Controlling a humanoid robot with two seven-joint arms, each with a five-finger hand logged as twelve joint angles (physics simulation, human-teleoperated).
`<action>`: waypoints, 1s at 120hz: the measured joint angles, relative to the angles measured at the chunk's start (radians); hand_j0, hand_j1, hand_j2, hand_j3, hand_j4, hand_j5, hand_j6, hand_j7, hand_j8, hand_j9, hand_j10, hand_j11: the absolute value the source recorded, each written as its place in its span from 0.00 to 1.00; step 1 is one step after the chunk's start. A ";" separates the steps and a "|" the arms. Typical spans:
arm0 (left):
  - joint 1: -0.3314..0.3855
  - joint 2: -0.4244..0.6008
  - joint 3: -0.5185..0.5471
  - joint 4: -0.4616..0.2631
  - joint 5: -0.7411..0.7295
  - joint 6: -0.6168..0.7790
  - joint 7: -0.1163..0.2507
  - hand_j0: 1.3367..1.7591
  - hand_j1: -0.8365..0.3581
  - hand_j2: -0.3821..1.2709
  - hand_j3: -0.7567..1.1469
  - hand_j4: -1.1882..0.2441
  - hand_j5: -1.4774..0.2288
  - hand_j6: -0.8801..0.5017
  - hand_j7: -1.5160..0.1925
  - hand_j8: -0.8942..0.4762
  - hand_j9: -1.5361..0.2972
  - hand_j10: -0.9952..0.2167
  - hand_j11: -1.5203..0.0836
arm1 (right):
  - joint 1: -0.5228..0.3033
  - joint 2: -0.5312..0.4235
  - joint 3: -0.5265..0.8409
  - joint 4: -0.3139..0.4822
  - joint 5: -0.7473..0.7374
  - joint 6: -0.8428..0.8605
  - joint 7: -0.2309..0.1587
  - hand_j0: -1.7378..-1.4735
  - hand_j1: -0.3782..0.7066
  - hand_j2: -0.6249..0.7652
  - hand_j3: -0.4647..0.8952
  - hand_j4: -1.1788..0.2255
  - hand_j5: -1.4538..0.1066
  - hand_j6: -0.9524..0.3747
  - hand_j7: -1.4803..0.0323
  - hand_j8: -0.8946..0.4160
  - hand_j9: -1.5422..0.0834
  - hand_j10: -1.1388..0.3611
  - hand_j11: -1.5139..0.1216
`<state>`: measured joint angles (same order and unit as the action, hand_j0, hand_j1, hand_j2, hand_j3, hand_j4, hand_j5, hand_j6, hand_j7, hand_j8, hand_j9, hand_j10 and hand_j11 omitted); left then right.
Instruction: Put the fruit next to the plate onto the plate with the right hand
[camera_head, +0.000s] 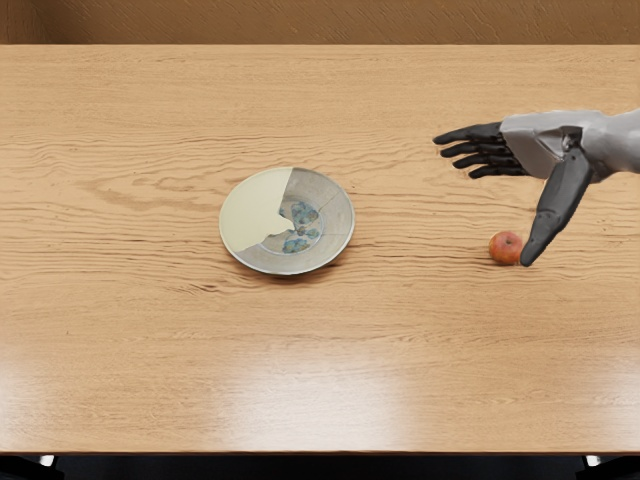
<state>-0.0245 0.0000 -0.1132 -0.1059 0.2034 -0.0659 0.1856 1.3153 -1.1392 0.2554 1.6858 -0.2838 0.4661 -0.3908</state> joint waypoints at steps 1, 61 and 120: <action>0.000 0.000 0.000 0.000 0.000 0.000 0.000 0.76 0.75 0.26 0.40 0.66 0.68 0.46 0.70 0.47 0.66 0.62 0.75 | 0.000 -0.002 -0.002 0.002 -0.009 -0.007 -0.007 0.30 0.06 0.44 0.34 0.81 0.90 0.69 0.95 0.65 0.92 0.73 0.90; 0.000 0.000 0.000 0.000 0.000 0.000 0.000 0.76 0.75 0.26 0.40 0.66 0.68 0.46 0.70 0.47 0.66 0.62 0.75 | 0.257 0.223 -0.528 0.023 -0.169 -0.692 -0.217 0.30 0.07 0.44 0.34 0.81 0.90 0.68 0.95 0.65 0.92 0.73 0.90; 0.000 0.000 0.000 0.000 0.000 0.000 0.000 0.76 0.75 0.26 0.40 0.66 0.68 0.46 0.70 0.47 0.66 0.62 0.75 | 0.220 0.375 -0.610 0.046 -0.173 -0.859 -0.220 0.30 0.07 0.45 0.34 0.81 0.90 0.69 0.95 0.65 0.92 0.73 0.90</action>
<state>-0.0245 0.0000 -0.1135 -0.1059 0.2035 -0.0660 0.1856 1.5356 -0.7645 -0.3550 1.7315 -0.4571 -0.3934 -0.6108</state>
